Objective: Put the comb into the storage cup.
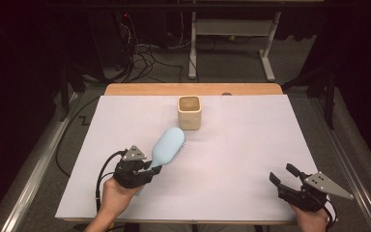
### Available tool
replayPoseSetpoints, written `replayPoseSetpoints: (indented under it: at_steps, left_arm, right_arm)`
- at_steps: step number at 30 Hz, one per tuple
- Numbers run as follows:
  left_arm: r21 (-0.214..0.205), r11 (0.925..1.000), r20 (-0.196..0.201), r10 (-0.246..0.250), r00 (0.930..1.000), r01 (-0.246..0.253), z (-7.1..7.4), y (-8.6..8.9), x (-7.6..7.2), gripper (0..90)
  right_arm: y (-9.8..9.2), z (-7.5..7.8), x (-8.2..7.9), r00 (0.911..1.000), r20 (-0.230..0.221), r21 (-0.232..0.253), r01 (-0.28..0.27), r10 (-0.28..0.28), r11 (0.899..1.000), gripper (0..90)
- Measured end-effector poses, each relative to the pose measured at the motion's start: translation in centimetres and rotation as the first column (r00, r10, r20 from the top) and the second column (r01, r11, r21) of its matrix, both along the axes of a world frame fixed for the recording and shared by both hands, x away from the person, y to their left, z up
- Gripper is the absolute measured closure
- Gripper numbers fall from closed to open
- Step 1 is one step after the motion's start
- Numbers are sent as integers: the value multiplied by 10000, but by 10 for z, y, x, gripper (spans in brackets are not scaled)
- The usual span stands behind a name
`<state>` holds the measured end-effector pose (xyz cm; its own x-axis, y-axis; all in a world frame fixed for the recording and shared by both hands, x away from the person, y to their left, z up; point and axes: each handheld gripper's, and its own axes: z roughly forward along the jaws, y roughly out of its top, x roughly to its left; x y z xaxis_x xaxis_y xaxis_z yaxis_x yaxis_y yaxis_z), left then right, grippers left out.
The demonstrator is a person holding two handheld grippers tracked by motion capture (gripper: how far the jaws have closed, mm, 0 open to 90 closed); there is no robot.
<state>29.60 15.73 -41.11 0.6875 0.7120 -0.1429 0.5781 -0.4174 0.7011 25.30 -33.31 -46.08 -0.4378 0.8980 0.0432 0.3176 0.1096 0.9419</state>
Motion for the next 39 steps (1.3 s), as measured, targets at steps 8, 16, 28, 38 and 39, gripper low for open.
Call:
replayPoseSetpoints:
  at_steps: [8, 16, 28, 38, 39]
  left_arm:
    - [-47, 9997, 82, -230, 9997, 230, 0, -8, -2, 688]
    - [-178, 9992, 180, -369, 9992, 372, 0, -13, -3, 688]
    - [-250, 9974, 162, -676, 9976, 680, -4, -26, -3, 688]
    - [-282, 9937, 132, -1078, 9941, 1081, -9, -43, -4, 687]
    - [-279, 9934, 134, -1105, 9938, 1109, -9, -45, -4, 688]
  right_arm:
    - [2, 1, 0, 9999, 98, -84, -82, 83, 9999, 285]
    - [5, 2, -1, 9996, 222, -134, -194, 197, 9997, 274]
    - [23, 3, -3, 9958, 299, -8, -870, 870, 9962, 265]
    - [37, 4, -3, 9910, 307, 4, -1306, 1306, 9914, 258]
    - [39, 4, -2, 9897, 310, -9, -1395, 1395, 9902, 256]
